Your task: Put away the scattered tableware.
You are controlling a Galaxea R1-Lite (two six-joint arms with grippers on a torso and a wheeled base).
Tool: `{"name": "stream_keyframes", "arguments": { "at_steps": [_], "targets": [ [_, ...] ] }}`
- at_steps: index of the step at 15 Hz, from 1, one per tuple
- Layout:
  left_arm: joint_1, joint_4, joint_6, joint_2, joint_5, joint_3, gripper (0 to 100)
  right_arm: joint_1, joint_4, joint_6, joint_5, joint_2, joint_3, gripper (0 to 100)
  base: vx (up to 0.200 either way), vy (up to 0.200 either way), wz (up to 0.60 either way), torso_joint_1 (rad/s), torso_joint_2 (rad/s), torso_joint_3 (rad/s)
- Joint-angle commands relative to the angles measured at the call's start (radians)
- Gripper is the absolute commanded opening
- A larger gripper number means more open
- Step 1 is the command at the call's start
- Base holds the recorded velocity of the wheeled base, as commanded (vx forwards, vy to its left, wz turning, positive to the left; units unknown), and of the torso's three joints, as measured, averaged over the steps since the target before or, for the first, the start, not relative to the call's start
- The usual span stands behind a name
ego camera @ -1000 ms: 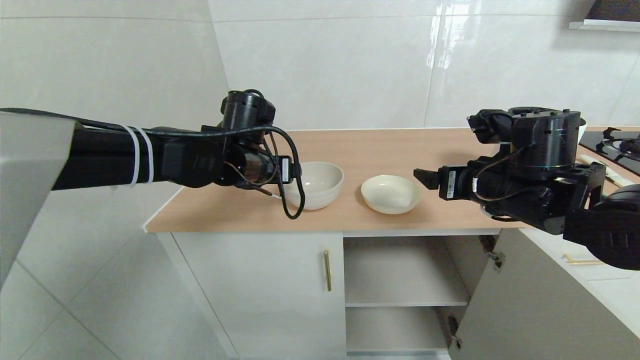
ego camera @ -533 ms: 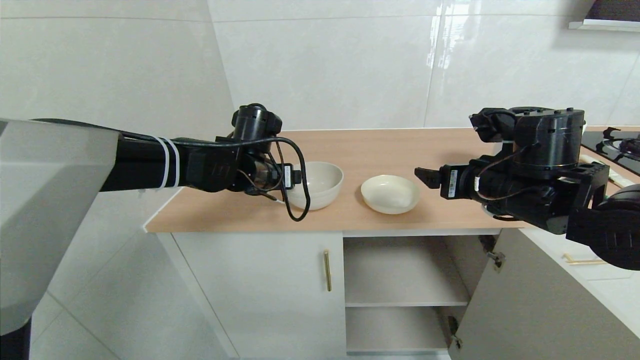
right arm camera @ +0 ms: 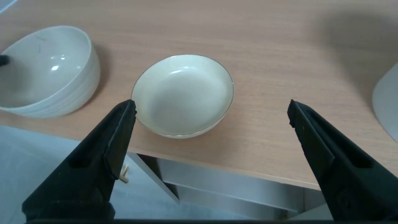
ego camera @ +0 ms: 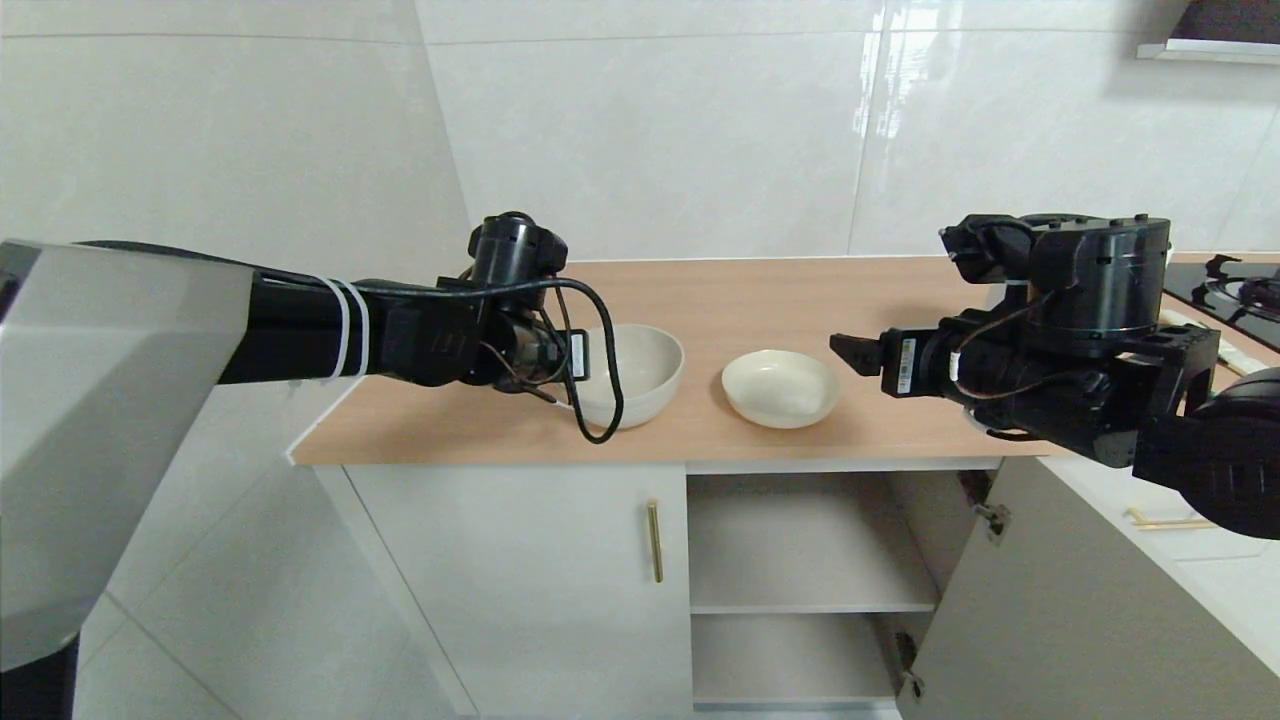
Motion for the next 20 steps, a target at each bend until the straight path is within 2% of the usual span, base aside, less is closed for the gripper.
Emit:
{"name": "stream_keyframes", "arguments": {
  "at_steps": [1, 2, 3, 4, 5, 6, 7, 8, 9, 12, 13, 14, 15, 18, 20],
  "targets": [
    [0.000, 0.000, -0.013, -0.022, 0.000, -0.004, 0, -0.002, 0.000, 0.000, 0.000, 0.003, -0.001, 100, 0.000, 0.000, 0.00, 0.000, 0.00, 0.000],
    [0.000, 0.000, -0.025, -0.033, 0.000, -0.004, 0, -0.006, 0.000, -0.002, 0.000, 0.004, -0.001, 100, 0.000, 0.000, 0.00, 0.000, 0.00, 0.000],
    [0.000, 0.000, -0.059, -0.083, -0.001, 0.000, 0, -0.008, 0.001, -0.002, 0.001, 0.016, -0.006, 100, 0.000, 0.000, 0.00, 0.000, 0.00, 0.000],
    [0.000, 0.003, -0.074, -0.119, -0.004, 0.010, 0, -0.011, 0.006, -0.003, 0.003, 0.023, -0.006, 100, 0.000, 0.000, 0.00, 0.000, 0.00, 0.000],
    [0.000, 0.005, -0.097, -0.178, -0.029, 0.063, 0, -0.015, 0.021, -0.014, -0.002, 0.050, -0.008, 100, 0.000, 0.000, 0.00, 0.000, 0.00, 0.000],
    [0.001, 0.005, -0.129, -0.246, -0.090, 0.137, 0, -0.017, 0.029, -0.016, -0.012, 0.078, -0.026, 100, 0.000, 0.000, 0.00, 0.000, 0.00, 0.000],
    [0.009, 0.003, -0.175, -0.321, -0.167, 0.215, 0, -0.017, 0.057, -0.016, -0.035, 0.099, -0.058, 100, 0.000, 0.000, 0.00, 0.000, 0.00, 0.000],
    [0.015, 0.003, -0.198, -0.384, -0.230, 0.275, 0, -0.019, 0.107, -0.016, -0.065, 0.119, -0.100, 100, 0.000, 0.000, 0.00, 0.000, 0.00, 0.000],
    [0.024, 0.003, -0.204, -0.455, -0.274, 0.342, 0, -0.019, 0.178, -0.014, -0.078, 0.145, -0.153, 100, 0.000, 0.000, 0.00, 0.000, 0.00, 0.000],
    [0.029, -0.023, -0.203, -0.633, -0.285, 0.525, 0, -0.019, 0.268, 0.034, -0.085, 0.224, -0.276, 100, 0.000, 0.000, 0.00, 0.000, 0.00, 0.000],
    [0.029, -0.066, -0.186, -0.651, -0.289, 0.565, 0, -0.019, 0.310, 0.047, -0.086, 0.248, -0.322, 100, 0.000, 0.000, 0.00, 0.000, 0.00, 0.000],
    [0.029, -0.115, -0.145, -0.656, -0.288, 0.602, 0, -0.019, 0.376, 0.070, -0.092, 0.270, -0.362, 100, 0.000, 0.000, 0.00, 0.000, 0.00, 0.000],
    [0.029, -0.160, -0.120, -0.652, -0.288, 0.628, 0, -0.019, 0.409, 0.107, -0.095, 0.293, -0.397, 100, 0.000, 0.000, 0.00, 0.000, 0.00, 0.000],
    [0.029, -0.216, -0.115, -0.657, -0.286, 0.649, 0, -0.017, 0.414, 0.165, -0.108, 0.359, -0.454, 100, 0.000, 0.000, 0.00, 0.000, 0.00, 0.000],
    [0.028, -0.216, -0.114, -0.674, -0.285, 0.657, 0, -0.015, 0.414, 0.167, -0.177, 0.409, -0.497, 100, 0.000, 0.000, 0.00, 0.000, 0.00, 0.000]
  ]
}}
